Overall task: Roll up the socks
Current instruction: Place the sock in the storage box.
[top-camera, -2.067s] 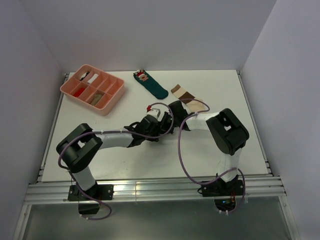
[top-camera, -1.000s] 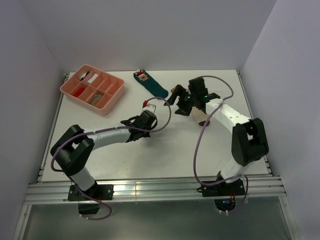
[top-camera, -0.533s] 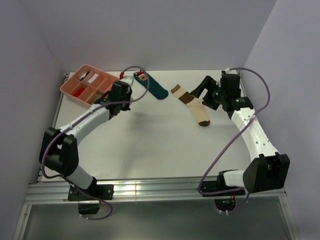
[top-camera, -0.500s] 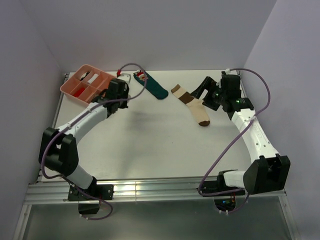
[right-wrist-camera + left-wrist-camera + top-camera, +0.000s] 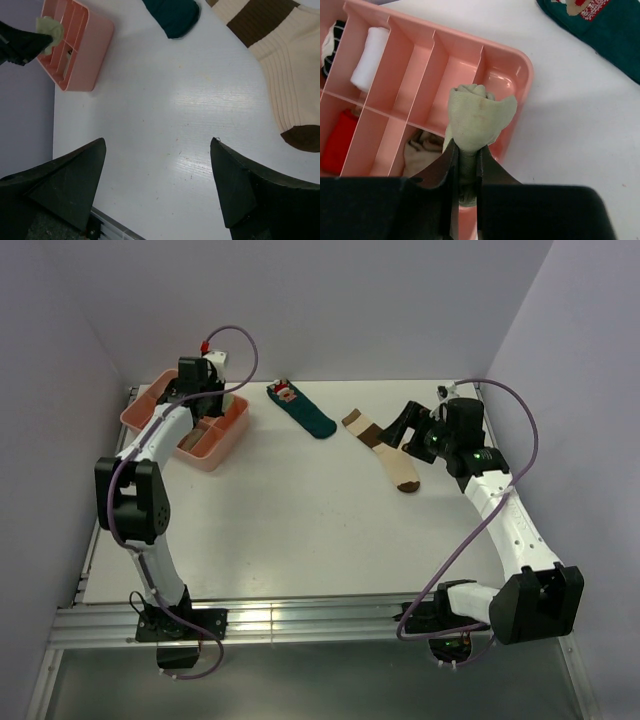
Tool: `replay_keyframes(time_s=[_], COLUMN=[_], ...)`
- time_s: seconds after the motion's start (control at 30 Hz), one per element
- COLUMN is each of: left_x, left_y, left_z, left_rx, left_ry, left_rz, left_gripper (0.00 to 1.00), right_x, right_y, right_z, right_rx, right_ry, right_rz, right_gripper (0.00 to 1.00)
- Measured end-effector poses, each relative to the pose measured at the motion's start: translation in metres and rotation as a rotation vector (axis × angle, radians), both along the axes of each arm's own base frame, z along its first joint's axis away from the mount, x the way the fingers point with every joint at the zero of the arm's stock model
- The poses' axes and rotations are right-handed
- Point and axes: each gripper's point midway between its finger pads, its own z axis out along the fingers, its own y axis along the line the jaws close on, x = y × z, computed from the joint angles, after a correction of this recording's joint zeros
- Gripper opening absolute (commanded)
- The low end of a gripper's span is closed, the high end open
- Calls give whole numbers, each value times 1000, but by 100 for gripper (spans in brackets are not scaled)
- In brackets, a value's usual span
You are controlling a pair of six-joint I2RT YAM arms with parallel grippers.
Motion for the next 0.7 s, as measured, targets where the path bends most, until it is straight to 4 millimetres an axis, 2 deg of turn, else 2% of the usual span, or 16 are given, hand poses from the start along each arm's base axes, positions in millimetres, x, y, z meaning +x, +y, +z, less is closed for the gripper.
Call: replay_keyframes(time_s=[0.1,0.37,0.6,0.7], left_x=[16,37,44,46], left_y=[0,-9,-14,-13], left_z=[-14,-54,-82,-96], left_rx=[-10,-41,-64,-69], left_ry=[20,81,127,151], left_rz=[-24,-69,-86,-81], left_gripper=[1,1,1,5], right_x=[2,8,10,11], right_y=[2,5,5,5], right_z=[1,-15,-21,-21], right_rx=[0,-9,-12,-10], right_ry=[-10,32,49,50], right_rz=[21,44,45,45], right_gripper=[91,91,90,90])
